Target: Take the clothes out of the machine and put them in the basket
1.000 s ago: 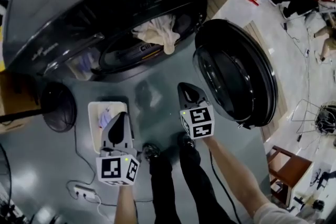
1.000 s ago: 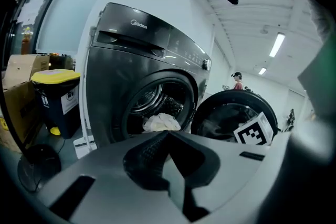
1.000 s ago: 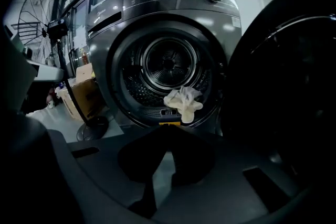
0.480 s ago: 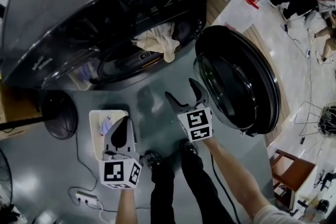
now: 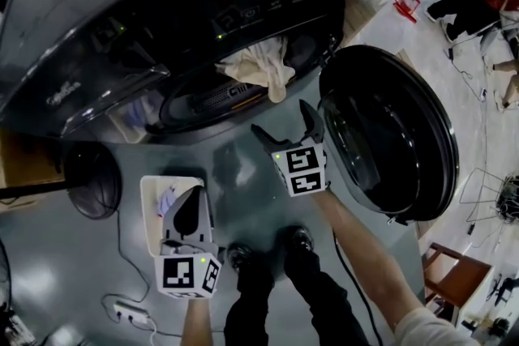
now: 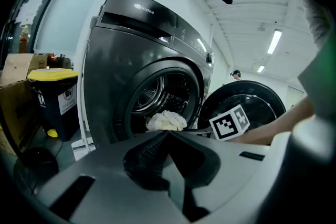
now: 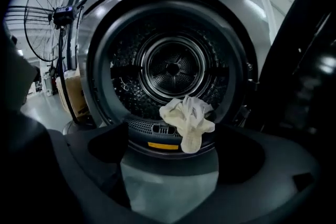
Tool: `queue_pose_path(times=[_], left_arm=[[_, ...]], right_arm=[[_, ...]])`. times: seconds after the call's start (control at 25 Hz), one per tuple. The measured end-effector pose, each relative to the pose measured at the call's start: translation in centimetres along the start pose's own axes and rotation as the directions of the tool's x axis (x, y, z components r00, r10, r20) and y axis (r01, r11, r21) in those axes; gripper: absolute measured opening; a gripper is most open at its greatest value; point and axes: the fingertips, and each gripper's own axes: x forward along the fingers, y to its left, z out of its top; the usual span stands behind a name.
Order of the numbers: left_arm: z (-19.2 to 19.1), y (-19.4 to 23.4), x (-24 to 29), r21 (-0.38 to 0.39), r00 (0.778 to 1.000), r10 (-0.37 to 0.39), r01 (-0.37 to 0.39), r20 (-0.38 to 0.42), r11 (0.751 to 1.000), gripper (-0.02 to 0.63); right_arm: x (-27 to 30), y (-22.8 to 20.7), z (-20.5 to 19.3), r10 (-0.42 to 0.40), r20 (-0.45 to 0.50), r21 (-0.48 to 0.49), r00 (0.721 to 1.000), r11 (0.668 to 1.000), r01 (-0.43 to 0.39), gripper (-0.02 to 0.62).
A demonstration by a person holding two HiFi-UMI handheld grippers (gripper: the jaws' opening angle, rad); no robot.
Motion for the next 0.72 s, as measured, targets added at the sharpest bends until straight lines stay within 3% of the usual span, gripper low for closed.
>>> queue_pose_path(times=[0.72], left_arm=[[-5.9,6.4,4.0,0.04,0.998,0.033,-0.035,0.057,0.999,0.017]], right_arm=[[16.1,-4.5,-1.7,-0.107,-0.034,-0.094,0.994,0.99,0.104,0.518]])
